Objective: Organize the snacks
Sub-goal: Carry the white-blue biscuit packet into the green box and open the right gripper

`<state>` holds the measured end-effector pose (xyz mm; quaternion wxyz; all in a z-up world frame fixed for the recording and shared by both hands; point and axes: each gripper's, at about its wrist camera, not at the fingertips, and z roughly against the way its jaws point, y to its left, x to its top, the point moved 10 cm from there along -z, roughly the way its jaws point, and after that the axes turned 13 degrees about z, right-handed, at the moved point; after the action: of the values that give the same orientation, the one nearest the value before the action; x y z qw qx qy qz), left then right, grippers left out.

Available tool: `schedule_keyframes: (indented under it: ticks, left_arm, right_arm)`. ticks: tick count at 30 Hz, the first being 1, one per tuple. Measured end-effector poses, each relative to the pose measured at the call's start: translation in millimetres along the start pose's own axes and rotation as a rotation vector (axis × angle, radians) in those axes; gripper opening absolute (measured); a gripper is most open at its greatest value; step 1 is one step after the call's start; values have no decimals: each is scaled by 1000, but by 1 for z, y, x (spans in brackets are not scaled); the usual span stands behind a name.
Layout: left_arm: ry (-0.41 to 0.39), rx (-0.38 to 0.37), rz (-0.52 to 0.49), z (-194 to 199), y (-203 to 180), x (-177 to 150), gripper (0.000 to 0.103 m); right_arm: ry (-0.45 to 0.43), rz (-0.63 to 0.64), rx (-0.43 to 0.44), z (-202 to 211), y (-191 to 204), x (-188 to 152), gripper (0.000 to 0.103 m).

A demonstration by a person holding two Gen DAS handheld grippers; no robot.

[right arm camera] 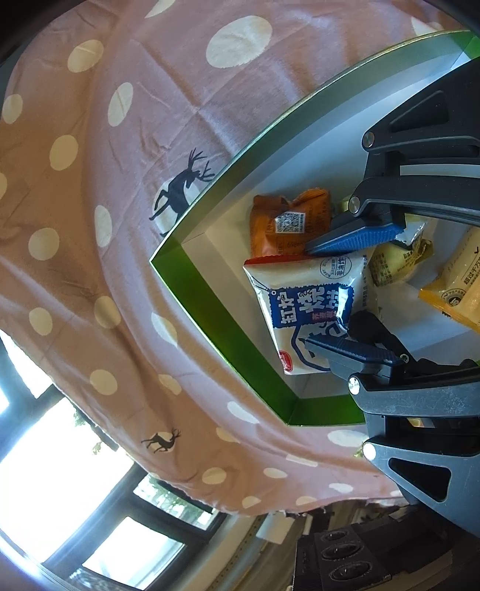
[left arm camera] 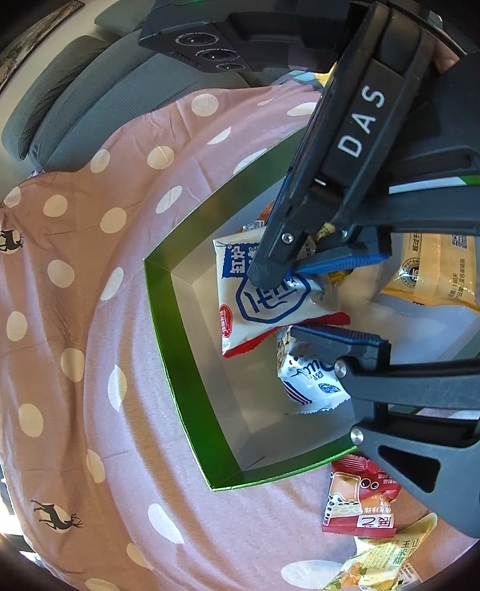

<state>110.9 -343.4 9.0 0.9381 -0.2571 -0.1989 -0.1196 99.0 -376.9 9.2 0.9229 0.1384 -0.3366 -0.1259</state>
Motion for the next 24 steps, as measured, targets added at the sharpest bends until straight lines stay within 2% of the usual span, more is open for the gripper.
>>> schedule_keyframes:
  ticks: [14,24]
  left_arm:
    - [29,18,11,-10,1,-1,26]
    - [15,86,-19,-17,3,-5,28]
  right_arm:
    - [32,-52,-22,-7,-12,-6,47]
    - [57,-53,-52,-13,-14,-10,48]
